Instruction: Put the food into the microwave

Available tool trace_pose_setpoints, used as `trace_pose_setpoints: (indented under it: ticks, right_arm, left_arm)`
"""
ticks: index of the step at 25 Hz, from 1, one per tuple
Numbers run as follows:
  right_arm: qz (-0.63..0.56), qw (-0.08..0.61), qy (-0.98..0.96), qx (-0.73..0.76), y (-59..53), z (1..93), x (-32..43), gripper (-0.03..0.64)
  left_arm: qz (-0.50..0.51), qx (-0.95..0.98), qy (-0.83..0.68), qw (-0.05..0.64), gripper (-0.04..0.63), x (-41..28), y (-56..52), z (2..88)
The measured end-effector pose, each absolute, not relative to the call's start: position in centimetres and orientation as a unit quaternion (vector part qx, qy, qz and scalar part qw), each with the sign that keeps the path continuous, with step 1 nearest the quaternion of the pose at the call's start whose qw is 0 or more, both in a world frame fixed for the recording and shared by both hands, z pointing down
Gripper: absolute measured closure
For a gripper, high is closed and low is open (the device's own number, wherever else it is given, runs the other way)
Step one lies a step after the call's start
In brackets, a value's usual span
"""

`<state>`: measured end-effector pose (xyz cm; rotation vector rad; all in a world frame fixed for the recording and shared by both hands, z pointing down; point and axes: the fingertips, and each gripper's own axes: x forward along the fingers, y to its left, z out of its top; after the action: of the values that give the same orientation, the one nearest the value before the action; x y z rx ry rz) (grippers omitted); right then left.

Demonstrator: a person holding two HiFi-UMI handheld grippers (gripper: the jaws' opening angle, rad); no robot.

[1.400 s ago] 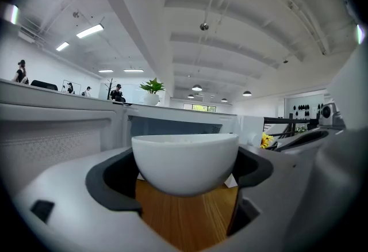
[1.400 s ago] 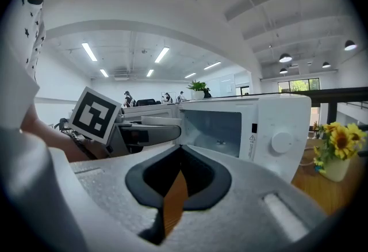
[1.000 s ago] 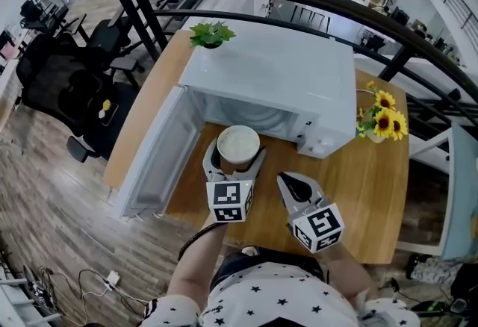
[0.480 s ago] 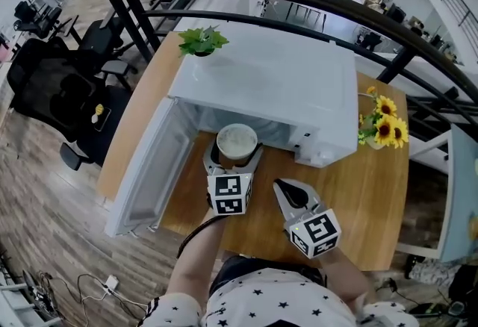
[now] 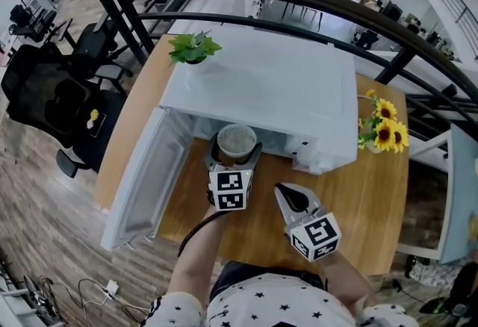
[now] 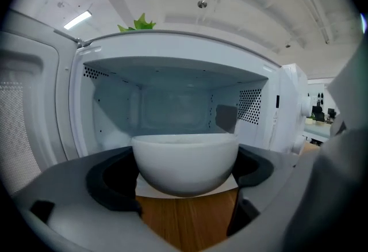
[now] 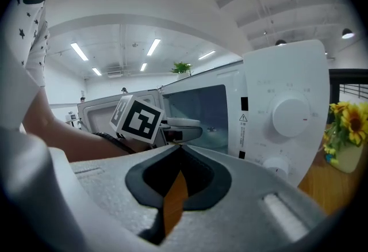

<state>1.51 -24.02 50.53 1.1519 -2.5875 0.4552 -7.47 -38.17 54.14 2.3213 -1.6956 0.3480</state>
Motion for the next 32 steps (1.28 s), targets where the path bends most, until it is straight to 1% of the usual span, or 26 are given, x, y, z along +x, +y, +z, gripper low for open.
trace_pose_setpoints:
  ticks: [14, 23, 32]
  right_arm:
    - [0.175, 0.134, -0.883, 0.414, -25.1, 51.6, 2.6, 0.612]
    - [0.179, 0.132, -0.878, 0.423, -25.7, 51.8, 3.3, 0.612]
    - [0.181, 0.129, -0.878, 0.424, -25.7, 51.8, 3.4, 0.612]
  left_arm:
    - [0.144, 0.79, -0.579, 0.142, 0.107, -7.0, -41.4, 56.6]
    - [0.152, 0.783, -0.586, 0.142, 0.107, -6.7, -42.9, 57.2]
    - [0.18, 0.77, -0.593, 0.148, 0.107, -6.9, -43.8, 58.1]
